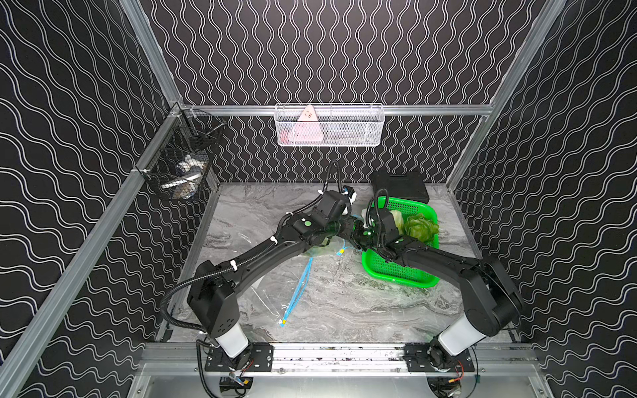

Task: Open the zip-top bag and take out the chinese cabbages
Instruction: Pick up the Chinese cabbage from the zipper food storage bag.

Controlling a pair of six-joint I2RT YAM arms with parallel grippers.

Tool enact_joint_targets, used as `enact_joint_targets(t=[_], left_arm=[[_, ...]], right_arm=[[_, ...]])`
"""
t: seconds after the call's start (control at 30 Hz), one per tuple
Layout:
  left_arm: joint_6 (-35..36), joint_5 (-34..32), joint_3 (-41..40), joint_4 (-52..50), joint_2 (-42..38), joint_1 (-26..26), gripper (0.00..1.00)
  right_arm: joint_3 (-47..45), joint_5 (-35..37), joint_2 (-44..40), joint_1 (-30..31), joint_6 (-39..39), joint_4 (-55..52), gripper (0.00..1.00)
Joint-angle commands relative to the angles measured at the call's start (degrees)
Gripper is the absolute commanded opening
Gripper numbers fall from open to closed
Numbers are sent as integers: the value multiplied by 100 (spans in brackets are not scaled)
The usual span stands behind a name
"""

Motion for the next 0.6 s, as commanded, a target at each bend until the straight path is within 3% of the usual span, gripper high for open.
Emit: enact_joint_targets(t=[0.0, 0.03, 0.13, 0.17, 0.4, 0.5, 0.57], left_arm=[[-225, 277, 87, 275, 40, 1, 0], [-191, 324, 110, 213, 48, 2, 11], [-14, 540, 93, -94, -65, 6, 82], [38, 569, 79, -211, -139, 19, 96], [5, 1074, -167, -714, -1061, 473, 99], [-49, 672, -362, -794, -1396, 856, 99], [-358, 605, -689, -624, -1555, 1391, 99]], right_arm=[[-81, -148, 179, -5, 275, 578, 41], [-141, -177, 183, -12, 243, 697, 40], [-197, -262, 199, -92, 76, 818, 39], [-194, -317, 228, -138, 35, 808, 39], [-252, -725, 483, -451, 10, 1103, 39], [-194, -836, 521, -487, -87, 1060, 39], [-168, -885, 524, -509, -174, 1015, 40]])
